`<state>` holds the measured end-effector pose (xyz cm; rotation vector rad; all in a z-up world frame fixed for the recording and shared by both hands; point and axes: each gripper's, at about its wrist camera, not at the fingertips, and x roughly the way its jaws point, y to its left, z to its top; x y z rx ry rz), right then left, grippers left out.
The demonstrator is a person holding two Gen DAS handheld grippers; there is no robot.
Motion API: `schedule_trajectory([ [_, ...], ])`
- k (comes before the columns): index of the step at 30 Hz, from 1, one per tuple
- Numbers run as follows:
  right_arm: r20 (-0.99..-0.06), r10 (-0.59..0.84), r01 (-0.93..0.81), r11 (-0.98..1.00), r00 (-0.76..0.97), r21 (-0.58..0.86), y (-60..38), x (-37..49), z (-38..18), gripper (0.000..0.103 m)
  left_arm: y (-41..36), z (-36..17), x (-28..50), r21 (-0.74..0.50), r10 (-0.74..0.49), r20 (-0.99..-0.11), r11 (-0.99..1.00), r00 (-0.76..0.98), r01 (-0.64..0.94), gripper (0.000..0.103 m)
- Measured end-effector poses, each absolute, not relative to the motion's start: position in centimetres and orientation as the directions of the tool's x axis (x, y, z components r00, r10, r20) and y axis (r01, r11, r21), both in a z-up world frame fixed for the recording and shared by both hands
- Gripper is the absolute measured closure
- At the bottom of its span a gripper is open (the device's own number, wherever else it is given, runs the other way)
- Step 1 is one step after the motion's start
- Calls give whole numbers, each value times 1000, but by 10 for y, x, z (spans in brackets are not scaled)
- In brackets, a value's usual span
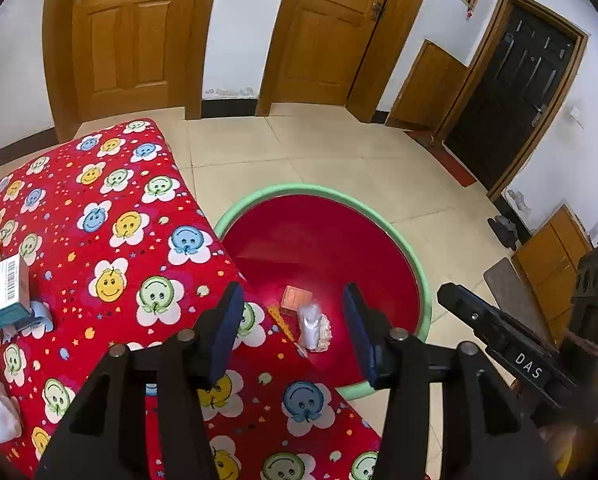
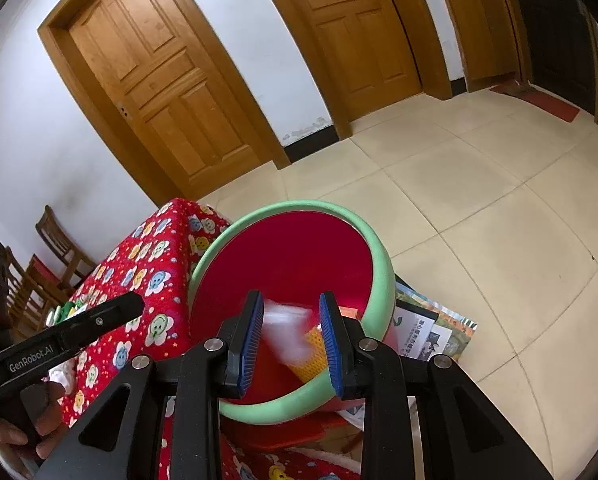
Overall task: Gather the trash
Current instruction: 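Grasp the white glove with the left tool while the right tool returns over the table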
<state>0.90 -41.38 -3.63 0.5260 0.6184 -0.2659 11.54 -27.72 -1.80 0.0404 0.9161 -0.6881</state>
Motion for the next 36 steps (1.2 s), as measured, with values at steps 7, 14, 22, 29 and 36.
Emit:
schedule_trajectory([
  [7,-610,-88,378,850,787,366,-408,8,-30,64,-259,-11,111,-255,-519,-736,807,435,532,52],
  [14,-604,-89,362,865,792,348,-394,4,-20,54,-229,-3,104,-253,-494,-730,837,472,485,52],
  [22,-586,-63,323,879,808,351,-370,1,-5,46,-179,9,96,-245,-445,-720,881,533,404,52],
  [29,-582,-51,293,897,812,330,-348,0,2,43,-128,6,95,-201,-339,-733,936,589,288,51],
  [36,-586,-14,249,913,810,322,-323,5,1,43,-79,-5,100,-174,-241,-752,970,613,168,51],
])
